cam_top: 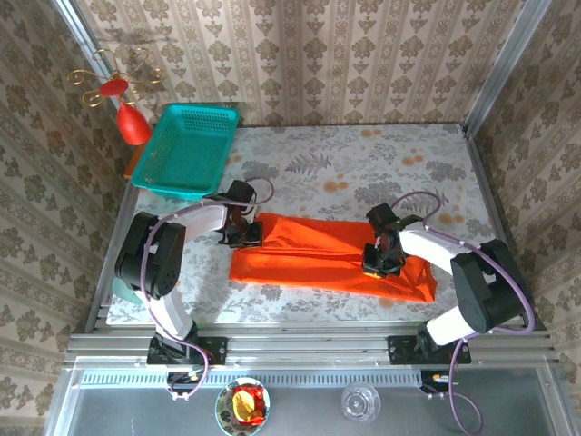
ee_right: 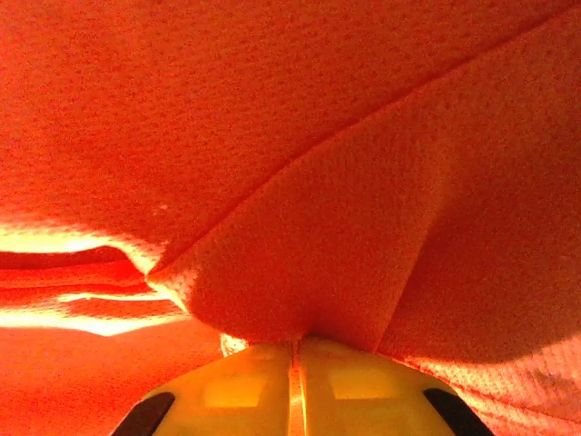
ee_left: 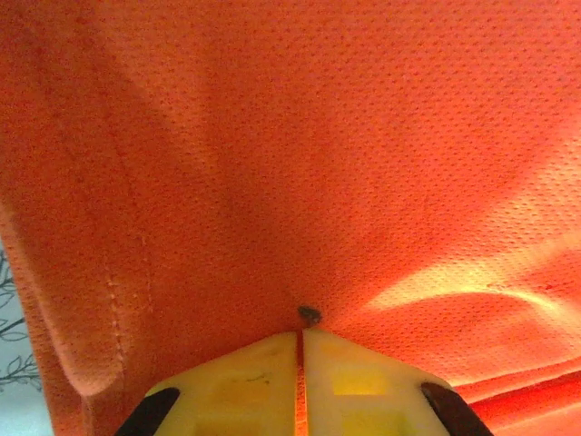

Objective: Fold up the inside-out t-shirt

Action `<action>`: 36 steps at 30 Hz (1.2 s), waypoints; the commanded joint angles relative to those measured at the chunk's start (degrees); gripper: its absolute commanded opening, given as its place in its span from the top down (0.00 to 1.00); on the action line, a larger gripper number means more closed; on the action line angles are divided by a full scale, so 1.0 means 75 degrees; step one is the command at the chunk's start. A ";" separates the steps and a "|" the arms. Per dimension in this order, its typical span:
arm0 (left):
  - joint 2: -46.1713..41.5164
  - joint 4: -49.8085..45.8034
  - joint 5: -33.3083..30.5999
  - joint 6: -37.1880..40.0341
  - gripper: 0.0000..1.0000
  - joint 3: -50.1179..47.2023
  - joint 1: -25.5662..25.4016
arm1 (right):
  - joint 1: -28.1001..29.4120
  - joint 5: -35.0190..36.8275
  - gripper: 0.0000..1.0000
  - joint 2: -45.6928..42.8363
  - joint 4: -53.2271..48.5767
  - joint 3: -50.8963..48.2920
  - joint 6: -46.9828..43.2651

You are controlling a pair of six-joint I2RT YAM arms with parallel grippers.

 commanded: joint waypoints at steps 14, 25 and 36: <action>0.0035 -0.0281 -0.0128 0.0408 0.90 -0.0083 0.0717 | -0.2103 0.1011 0.62 -0.1530 -0.1273 0.0786 -0.0958; -0.0420 -0.0290 -0.0176 0.0489 0.90 -0.0742 0.1200 | -0.3485 0.1706 0.49 -0.0014 -0.1308 0.1143 -0.2065; -0.0542 -0.0348 -0.0082 0.0565 0.90 -0.0647 0.1431 | -0.3427 0.1095 0.43 0.0952 -0.0931 0.1116 -0.2560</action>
